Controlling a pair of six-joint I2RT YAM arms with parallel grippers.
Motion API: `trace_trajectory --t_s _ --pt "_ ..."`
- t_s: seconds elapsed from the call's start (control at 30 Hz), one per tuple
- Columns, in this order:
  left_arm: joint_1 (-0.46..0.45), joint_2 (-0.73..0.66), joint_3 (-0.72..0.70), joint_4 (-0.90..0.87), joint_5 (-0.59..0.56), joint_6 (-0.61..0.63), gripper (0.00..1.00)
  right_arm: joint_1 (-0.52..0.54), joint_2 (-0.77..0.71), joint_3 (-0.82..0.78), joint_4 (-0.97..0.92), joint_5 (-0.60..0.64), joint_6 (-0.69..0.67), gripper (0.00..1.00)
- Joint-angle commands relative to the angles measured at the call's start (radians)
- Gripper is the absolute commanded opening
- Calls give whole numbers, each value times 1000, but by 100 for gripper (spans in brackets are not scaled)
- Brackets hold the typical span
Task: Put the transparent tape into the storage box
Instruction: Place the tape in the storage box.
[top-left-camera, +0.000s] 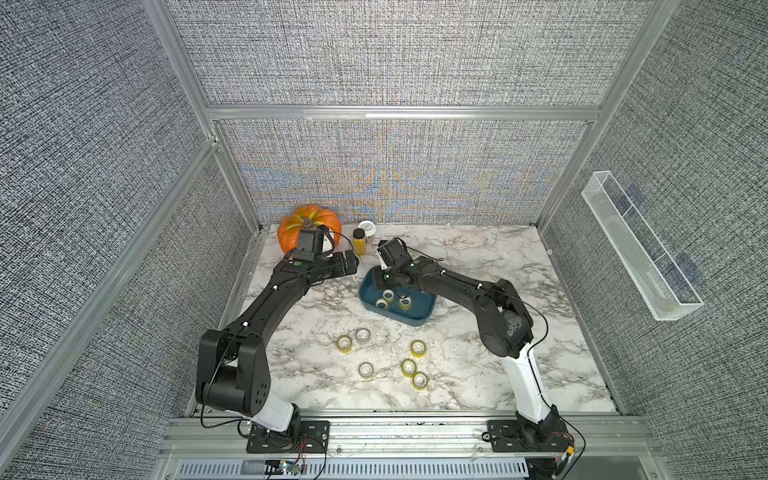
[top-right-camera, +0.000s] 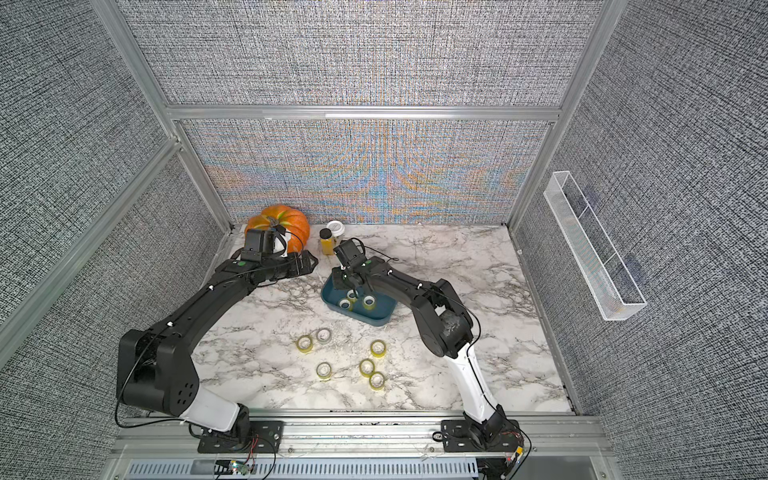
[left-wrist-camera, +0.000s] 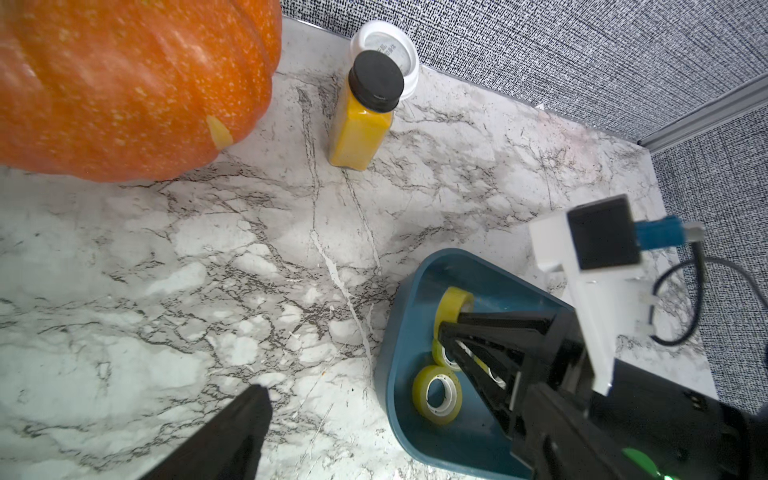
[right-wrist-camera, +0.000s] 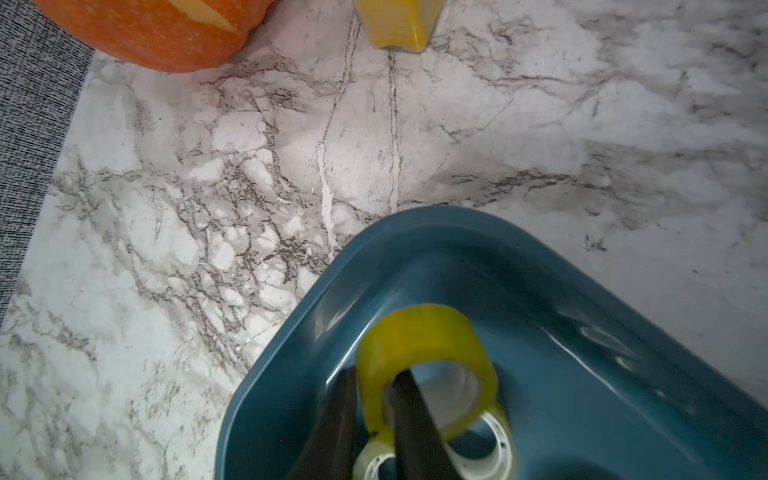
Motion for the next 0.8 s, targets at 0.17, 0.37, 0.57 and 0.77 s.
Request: trace_trajectory --t_s 0.17,0.37,0.57,0.77 --pt "2 -29 -10 33 -11 21 100 1 -192 -119 8 61 -6 80" --pt "1 -48 -24 49 -19 24 100 -1 -462 -370 22 128 -19 79" --pt "0 -35 -30 58 50 -26 99 -2 -678 -643 57 175 -21 71" --pt "1 -27 -36 83 77 -33 99 -3 -629 -661 164 78 -22 37"
